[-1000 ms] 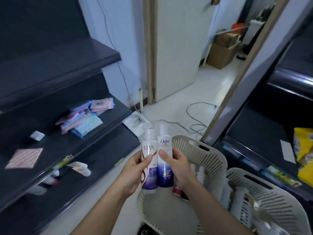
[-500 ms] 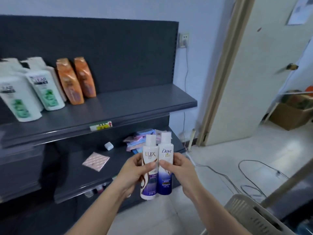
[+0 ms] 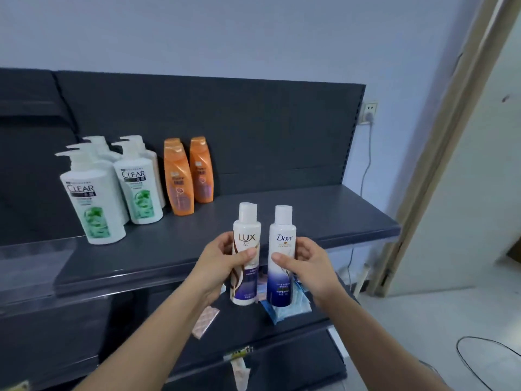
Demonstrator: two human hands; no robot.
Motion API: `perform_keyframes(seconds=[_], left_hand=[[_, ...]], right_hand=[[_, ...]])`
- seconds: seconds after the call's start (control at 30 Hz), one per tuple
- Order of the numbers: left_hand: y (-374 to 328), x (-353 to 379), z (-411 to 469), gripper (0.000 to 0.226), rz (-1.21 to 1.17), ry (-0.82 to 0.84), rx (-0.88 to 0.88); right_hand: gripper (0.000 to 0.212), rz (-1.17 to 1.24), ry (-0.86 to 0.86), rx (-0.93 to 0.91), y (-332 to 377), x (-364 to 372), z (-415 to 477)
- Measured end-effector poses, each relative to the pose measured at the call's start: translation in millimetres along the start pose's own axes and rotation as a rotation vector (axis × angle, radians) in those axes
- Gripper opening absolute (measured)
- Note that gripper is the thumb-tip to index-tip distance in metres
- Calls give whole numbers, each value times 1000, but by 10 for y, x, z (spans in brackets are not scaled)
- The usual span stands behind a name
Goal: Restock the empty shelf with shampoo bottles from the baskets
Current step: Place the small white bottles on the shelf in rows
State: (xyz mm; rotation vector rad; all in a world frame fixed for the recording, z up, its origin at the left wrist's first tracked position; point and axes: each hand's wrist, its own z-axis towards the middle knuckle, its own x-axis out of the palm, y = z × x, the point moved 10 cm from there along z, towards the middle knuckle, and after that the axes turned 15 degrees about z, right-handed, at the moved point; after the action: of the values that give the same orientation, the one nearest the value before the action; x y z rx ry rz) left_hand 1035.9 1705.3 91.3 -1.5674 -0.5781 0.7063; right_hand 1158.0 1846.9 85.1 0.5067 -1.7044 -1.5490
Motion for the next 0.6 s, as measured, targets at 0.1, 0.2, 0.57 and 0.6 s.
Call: perform_keyframes(seconds=[0.1, 0.2, 0.57, 0.6], left_hand=[[-117, -142, 226, 32, 32, -30, 38], [-214, -219, 474, 30, 43, -50, 60], [-287, -398, 1526, 37, 121, -173, 60], [-294, -399, 1626, 37, 134, -190, 61]], right_hand=[[36, -9, 14, -33, 108, 124, 224], [40, -30, 24, -63, 200, 202, 476], [40, -37, 111, -47, 179, 282, 1671], [40, -49, 126, -47, 172, 283, 1799]])
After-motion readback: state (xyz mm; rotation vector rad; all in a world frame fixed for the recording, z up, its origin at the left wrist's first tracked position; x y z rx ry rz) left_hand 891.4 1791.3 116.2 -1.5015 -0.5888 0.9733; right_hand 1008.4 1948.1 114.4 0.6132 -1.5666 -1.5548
